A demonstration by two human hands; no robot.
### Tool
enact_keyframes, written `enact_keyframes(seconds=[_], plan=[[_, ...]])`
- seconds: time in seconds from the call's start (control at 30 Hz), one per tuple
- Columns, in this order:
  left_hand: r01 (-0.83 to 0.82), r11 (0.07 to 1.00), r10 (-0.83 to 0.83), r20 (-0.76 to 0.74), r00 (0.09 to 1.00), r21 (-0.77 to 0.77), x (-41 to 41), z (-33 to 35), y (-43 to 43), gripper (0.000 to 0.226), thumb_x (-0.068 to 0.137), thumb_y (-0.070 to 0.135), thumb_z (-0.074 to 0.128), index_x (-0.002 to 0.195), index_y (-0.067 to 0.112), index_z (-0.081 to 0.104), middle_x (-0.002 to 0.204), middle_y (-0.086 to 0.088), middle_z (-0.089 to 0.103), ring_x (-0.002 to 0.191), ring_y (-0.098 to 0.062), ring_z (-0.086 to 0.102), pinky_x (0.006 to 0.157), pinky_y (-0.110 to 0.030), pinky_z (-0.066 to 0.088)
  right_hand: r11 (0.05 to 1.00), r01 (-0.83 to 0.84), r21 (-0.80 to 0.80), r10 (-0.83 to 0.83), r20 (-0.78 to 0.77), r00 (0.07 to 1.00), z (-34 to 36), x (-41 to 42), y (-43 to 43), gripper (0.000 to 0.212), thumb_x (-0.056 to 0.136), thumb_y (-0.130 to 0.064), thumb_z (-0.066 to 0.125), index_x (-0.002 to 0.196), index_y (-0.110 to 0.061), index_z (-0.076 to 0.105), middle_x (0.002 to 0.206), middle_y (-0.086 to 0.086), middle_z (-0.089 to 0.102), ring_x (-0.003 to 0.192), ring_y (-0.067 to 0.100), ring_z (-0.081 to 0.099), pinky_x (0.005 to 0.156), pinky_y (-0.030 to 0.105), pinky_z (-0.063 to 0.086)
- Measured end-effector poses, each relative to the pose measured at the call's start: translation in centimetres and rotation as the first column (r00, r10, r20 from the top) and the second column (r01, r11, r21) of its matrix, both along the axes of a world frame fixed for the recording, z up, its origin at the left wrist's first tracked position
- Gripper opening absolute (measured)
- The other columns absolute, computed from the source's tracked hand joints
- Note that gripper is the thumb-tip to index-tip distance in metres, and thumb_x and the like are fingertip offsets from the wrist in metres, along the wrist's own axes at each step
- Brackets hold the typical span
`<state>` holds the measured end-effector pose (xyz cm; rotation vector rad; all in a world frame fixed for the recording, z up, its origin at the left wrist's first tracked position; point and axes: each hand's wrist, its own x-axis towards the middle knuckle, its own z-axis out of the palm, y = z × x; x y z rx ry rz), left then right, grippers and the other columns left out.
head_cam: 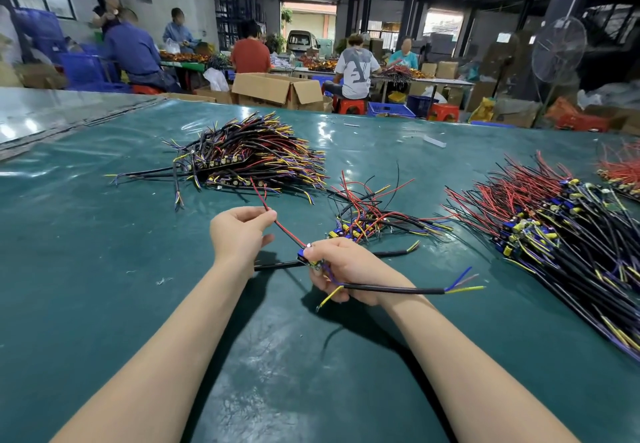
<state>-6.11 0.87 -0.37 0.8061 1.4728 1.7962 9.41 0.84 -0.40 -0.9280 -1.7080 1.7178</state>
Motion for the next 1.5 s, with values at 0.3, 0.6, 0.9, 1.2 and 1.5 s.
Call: enact_keyframes(seconds=[0.3,0.6,0.9,1.2,1.5], plan=[[0.141,0.99,-0.107,0.538,0.836,-0.022,-1.5,1.4,-0.3,0.017,0.089,0.008,0.058,0.073,0.005,0.058,0.049,0.0,0.063,0.05,-0.011,0.063,0.058,-0.02,0.056,0.994,0.032,0.103,-0.04,0.072,0.997,0.1,1.0,0.9,0.032,0.089,-0.009,0.049,0.057,-0.012,0.044,0.042,0.0,0.043,0.027,0.01,0.03,0.029,0.01,0.021],[0.082,0.996,-0.056,0.556,0.829,-0.021,-2.0,1.3,-0.2,0.016,0.088,-0.001,0.058,0.072,0.001,0.056,0.046,-0.003,0.062,0.047,-0.008,0.062,0.055,-0.017,0.054,0.995,0.026,0.1,-0.036,0.096,0.995,-0.1,1.8,1.4,0.042,0.089,-0.007,0.051,0.049,-0.018,0.05,0.041,0.002,0.043,0.025,0.01,0.031,0.029,0.01,0.021],[-0.127,0.992,0.129,0.135,0.982,-0.018,-2.4,0.4,0.0,0.005,0.08,0.002,0.069,0.08,-0.001,0.064,0.061,-0.002,0.06,0.059,-0.008,0.056,0.055,-0.021,0.056,0.995,0.029,0.099,-0.039,0.105,0.994,-0.2,1.9,1.5,0.034,0.089,-0.009,0.051,0.056,-0.015,0.051,0.043,0.005,0.047,0.025,0.012,0.033,0.029,0.012,0.025],[-0.298,0.952,0.297,-0.426,0.854,0.066,-2.5,0.0,-0.3,0.012,0.082,0.011,0.066,0.081,0.001,0.073,0.065,-0.01,0.069,0.066,-0.024,0.063,0.063,-0.021,0.047,0.998,0.02,-0.059,-0.017,0.042,0.999,0.0,2.0,1.5,0.038,0.089,-0.01,0.047,0.053,-0.017,0.054,0.042,0.002,0.047,0.025,0.011,0.037,0.03,0.009,0.024],[-0.065,0.997,0.082,0.577,0.813,-0.05,-3.3,0.9,0.0,0.018,0.085,-0.001,0.061,0.068,0.003,0.055,0.042,-0.001,0.06,0.048,-0.01,0.06,0.043,-0.015,0.051,0.996,-0.042,-0.076,0.04,-0.031,0.999,0.0,1.3,1.0,0.04,0.09,-0.008,0.045,0.052,-0.017,0.052,0.043,0.001,0.048,0.028,0.011,0.037,0.027,0.011,0.025]])
